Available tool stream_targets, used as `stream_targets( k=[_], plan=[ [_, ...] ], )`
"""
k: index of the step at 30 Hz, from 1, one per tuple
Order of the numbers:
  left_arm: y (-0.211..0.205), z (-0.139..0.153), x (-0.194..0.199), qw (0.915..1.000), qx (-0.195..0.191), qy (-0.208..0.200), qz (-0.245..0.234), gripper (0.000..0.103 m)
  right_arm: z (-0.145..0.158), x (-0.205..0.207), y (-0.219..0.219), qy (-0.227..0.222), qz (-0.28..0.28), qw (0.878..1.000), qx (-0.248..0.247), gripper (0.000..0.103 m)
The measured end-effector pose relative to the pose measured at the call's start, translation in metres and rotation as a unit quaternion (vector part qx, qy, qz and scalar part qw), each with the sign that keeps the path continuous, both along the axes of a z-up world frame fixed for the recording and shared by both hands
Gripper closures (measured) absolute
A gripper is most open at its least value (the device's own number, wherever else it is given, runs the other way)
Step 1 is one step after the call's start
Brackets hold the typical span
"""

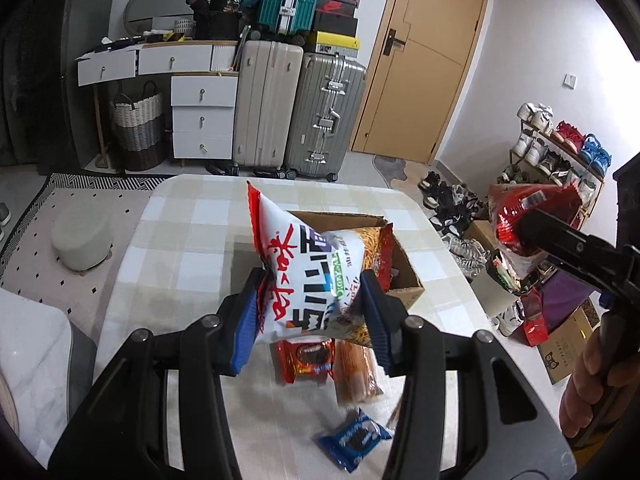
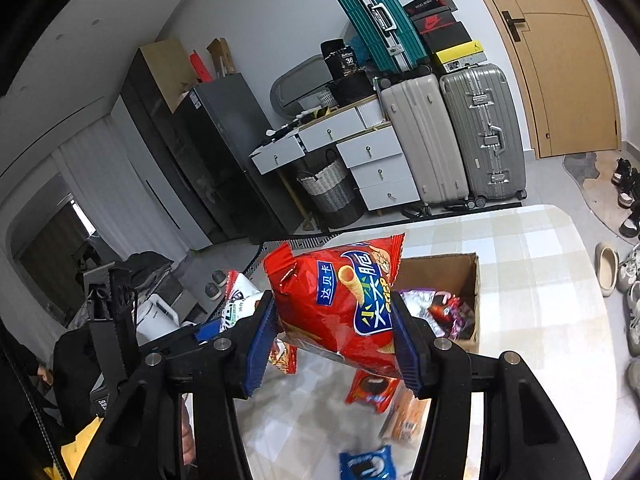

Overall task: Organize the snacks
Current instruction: 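Carry both bags over the SF box and lower them inside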

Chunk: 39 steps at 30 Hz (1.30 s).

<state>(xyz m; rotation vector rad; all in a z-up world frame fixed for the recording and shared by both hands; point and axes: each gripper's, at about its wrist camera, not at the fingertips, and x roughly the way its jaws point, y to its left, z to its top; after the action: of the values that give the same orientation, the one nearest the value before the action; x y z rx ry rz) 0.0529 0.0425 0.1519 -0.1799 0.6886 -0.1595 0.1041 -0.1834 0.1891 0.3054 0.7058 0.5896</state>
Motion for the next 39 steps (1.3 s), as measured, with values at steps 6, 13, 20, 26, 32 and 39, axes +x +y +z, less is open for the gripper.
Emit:
stream_targets(
  k=[6,13,20,26,32,39],
  plan=[
    [-0.010,-0.025,0.059,0.9997,0.012,0.021,-0.005,0.059,-0.026,0.044,-0.002,0.023,-0.007,1.000,-0.001,0.049],
    [-0.024,-0.058,0.129,0.9988,0.014,0.046,-0.006,0.059,-0.078,0.084,-0.008,0.039,-0.036,0.998,-0.018,0.049],
    [-0.043,-0.095,0.189,0.9970,0.035,0.067,-0.016,0.058,-0.122,0.130,-0.005,0.072,-0.039,0.996,-0.040,0.049],
    [-0.056,-0.122,0.211,0.9955,0.048,0.076,-0.031,0.058,-0.139,0.159,0.004,0.073,-0.033,0.995,-0.060,0.049],
    [-0.059,-0.130,0.219,0.9946,0.050,0.082,-0.039,0.057,-0.151,0.173,0.011,0.080,-0.028,0.994,-0.072,0.049],
    [-0.064,-0.129,0.218,0.9929,0.072,0.083,-0.045,0.056,-0.156,0.180,0.011,0.088,-0.034,0.993,-0.070,0.049]
  ],
)
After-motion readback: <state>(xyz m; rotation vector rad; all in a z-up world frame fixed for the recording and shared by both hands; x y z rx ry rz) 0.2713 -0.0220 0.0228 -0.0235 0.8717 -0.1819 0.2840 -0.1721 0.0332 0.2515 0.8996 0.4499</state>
